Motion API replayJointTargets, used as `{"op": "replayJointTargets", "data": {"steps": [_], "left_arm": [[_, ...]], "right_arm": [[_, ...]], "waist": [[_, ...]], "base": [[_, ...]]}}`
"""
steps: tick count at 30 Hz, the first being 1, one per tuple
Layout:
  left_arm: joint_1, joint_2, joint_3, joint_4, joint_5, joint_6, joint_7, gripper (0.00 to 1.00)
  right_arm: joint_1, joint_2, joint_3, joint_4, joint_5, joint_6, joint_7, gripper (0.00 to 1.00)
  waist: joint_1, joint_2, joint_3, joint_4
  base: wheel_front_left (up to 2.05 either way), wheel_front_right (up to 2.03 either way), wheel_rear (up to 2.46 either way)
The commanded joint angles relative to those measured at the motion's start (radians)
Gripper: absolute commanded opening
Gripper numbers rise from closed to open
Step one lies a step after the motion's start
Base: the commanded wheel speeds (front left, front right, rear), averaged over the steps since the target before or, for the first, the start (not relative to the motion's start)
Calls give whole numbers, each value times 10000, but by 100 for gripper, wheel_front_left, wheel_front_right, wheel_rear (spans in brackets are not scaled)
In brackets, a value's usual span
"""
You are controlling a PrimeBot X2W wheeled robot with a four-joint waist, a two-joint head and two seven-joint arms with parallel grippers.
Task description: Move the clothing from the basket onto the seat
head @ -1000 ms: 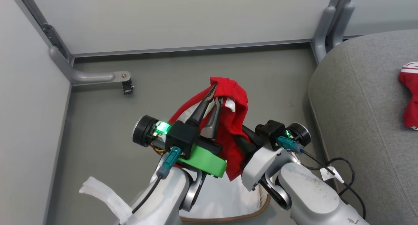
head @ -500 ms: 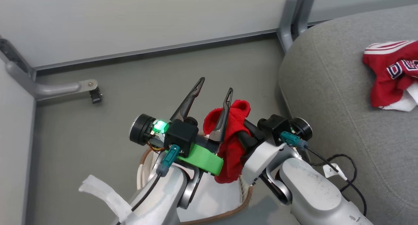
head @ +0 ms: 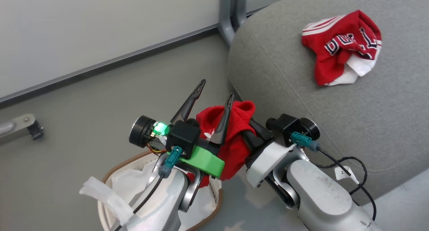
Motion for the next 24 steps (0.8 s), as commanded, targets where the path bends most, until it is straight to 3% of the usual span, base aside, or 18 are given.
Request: {"op": "replayJointTargets", "data": {"steps": [1,8,24], "left_arm": [[-112,36,40,39,108,-36,-7,100],[-100,41,207,339,276,-237,-7,100],[-646,44,-183,830,194,-597,-7,100]], "right_arm": [[-25,-30,-10,-100,58,-15,-51,0],[107,-27,-281,-366,101,-15,-51,0],[485,-27,-1604,-1026,-598,-15,-51,0]], "waist": [[0,-1,237,-1179],[0,-1,466,-2069],[0,-1,1037,-2256]], "base": [[0,0,0],[0,0,0],[0,0,0]]}}
